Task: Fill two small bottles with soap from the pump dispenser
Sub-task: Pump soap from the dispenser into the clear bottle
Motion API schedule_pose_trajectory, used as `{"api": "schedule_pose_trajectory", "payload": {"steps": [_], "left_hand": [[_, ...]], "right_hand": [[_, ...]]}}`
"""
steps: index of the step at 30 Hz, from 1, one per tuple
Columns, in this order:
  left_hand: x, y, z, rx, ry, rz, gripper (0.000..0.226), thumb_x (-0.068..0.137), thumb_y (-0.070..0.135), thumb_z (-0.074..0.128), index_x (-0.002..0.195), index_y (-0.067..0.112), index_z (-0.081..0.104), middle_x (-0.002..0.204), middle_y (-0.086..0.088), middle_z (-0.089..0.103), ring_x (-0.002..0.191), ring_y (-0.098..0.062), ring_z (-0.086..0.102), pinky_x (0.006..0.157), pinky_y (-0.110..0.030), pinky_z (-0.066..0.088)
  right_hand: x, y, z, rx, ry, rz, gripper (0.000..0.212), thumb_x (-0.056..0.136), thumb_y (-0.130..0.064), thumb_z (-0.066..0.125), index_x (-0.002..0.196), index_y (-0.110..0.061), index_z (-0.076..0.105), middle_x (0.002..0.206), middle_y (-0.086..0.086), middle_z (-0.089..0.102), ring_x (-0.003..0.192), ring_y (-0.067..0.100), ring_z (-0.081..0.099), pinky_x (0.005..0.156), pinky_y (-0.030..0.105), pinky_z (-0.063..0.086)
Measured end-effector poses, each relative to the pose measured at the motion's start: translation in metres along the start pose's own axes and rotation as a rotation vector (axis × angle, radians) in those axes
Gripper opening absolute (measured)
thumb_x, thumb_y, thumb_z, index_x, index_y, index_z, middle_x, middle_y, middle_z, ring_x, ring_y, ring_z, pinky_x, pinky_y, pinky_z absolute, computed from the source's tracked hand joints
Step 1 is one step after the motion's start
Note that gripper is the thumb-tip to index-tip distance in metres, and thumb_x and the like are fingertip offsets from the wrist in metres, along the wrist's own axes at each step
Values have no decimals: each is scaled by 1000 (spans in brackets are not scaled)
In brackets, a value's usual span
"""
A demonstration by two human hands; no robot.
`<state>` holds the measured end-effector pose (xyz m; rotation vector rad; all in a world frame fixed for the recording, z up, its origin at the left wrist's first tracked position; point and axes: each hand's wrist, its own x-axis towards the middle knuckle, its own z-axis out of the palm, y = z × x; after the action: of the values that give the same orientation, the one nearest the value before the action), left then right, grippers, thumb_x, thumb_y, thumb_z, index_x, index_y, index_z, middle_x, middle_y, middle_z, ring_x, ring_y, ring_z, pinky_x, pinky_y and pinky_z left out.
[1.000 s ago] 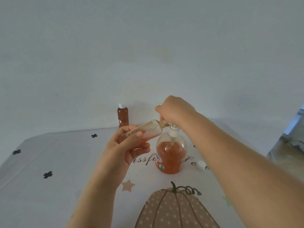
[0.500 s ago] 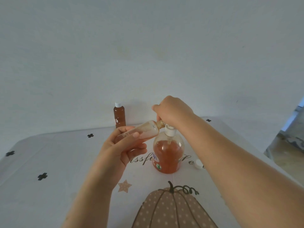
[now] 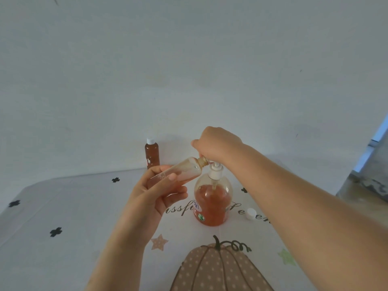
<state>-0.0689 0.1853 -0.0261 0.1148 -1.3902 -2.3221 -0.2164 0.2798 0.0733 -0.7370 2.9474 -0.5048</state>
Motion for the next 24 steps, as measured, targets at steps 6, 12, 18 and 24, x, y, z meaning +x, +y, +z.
{"api": "schedule_pose_trajectory", "payload": {"steps": [6,12,18,24], "left_hand": [[0,-1,-1,11,17,-3,59,58,26,92,103,5,61,110,-27,70,71,-27,70,65,-31,59],[3,-1,-3,34,30,-52,31,76,8,73,102,3,58,102,-24,70,67,-26,69,62,-31,59],[4,-3,-3,20,31,-53,27,79,6,71,102,2,58,104,-27,69,66,-26,68,61,-30,59],[2,-2,-3,20,9,-33,39,76,12,68,112,1,58,113,-29,67,73,-26,69,66,-32,59]], "right_hand": [[1,2,4,51,-16,16,29,97,-22,47,92,-14,74,76,1,69,66,20,59,57,27,37],[5,7,16,93,-17,20,32,97,-23,44,92,-13,74,86,4,74,75,24,64,58,29,38],[8,10,19,136,-11,20,34,96,-25,44,94,-12,75,85,4,74,71,24,62,60,29,40],[6,13,19,166,21,0,36,95,-30,45,94,-12,76,79,3,71,69,23,61,59,27,41]]}}
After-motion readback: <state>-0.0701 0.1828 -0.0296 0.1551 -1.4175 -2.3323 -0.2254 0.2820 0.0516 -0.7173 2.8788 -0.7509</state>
